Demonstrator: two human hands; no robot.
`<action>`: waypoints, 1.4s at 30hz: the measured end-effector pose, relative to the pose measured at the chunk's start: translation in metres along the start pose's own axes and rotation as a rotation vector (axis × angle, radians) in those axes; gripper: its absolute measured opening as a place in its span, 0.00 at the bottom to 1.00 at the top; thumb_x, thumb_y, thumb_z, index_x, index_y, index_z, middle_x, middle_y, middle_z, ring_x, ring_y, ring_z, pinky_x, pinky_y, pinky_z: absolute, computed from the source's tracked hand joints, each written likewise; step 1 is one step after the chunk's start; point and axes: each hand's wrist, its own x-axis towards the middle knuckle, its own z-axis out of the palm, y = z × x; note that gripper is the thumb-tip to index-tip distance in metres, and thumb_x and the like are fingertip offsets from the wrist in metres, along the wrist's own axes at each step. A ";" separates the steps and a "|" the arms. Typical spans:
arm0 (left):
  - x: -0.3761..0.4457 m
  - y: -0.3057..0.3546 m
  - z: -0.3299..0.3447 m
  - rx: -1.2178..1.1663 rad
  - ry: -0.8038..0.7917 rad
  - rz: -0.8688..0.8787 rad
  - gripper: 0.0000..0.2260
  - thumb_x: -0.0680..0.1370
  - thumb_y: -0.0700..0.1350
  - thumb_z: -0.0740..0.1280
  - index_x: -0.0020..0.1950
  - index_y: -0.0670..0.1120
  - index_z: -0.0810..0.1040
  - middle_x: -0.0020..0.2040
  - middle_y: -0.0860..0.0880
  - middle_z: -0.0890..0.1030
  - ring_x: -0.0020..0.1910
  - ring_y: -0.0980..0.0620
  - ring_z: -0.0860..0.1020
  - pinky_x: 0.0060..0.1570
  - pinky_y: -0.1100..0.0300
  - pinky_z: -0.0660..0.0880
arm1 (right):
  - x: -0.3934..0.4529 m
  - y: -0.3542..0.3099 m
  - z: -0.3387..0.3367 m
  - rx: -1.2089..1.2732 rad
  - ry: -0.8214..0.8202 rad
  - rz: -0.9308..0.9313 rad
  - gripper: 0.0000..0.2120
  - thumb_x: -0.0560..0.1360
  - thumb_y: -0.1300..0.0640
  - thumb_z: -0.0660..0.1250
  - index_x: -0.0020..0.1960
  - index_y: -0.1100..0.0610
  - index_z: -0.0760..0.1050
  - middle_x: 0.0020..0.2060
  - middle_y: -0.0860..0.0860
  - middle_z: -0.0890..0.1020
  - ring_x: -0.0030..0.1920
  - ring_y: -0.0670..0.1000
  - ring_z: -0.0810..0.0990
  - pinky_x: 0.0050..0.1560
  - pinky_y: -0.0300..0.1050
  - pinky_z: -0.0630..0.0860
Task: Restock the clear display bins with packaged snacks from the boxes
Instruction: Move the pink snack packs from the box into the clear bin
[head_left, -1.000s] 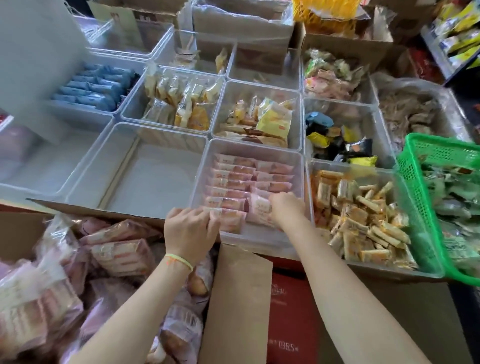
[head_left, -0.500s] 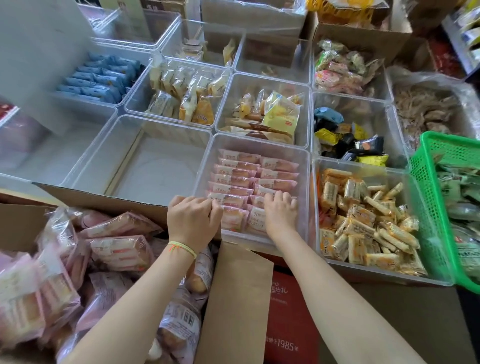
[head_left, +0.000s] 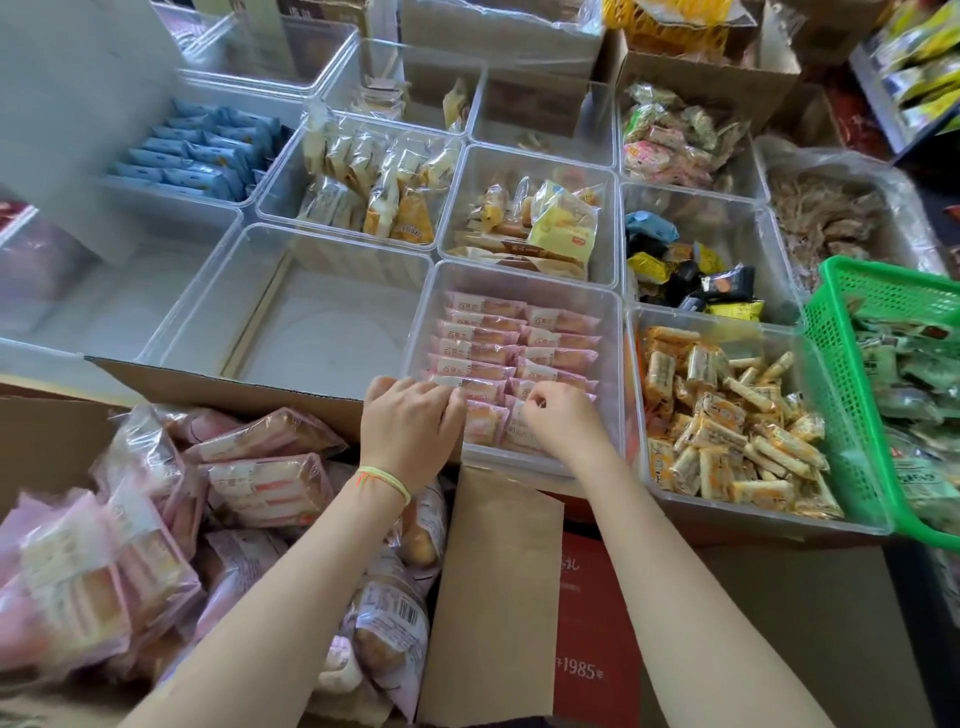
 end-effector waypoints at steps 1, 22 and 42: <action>-0.001 -0.003 -0.005 -0.103 -0.014 -0.001 0.19 0.80 0.51 0.54 0.36 0.48 0.78 0.37 0.51 0.81 0.39 0.47 0.78 0.49 0.53 0.67 | -0.013 -0.007 -0.004 0.050 0.001 -0.008 0.11 0.79 0.56 0.59 0.40 0.57 0.76 0.41 0.54 0.81 0.44 0.56 0.79 0.44 0.49 0.75; -0.130 -0.172 -0.114 -0.057 -0.114 -0.142 0.16 0.74 0.53 0.60 0.49 0.49 0.84 0.47 0.47 0.82 0.48 0.43 0.78 0.47 0.50 0.74 | -0.128 -0.167 0.153 0.358 -0.085 0.048 0.25 0.74 0.56 0.74 0.67 0.59 0.70 0.57 0.51 0.78 0.55 0.49 0.75 0.53 0.40 0.70; -0.066 -0.081 -0.171 -1.125 -0.762 -0.141 0.20 0.69 0.55 0.78 0.55 0.45 0.83 0.49 0.45 0.85 0.47 0.47 0.84 0.47 0.53 0.81 | -0.178 -0.132 -0.012 0.742 -0.052 -0.247 0.23 0.76 0.40 0.69 0.55 0.59 0.82 0.49 0.58 0.85 0.48 0.56 0.85 0.44 0.48 0.81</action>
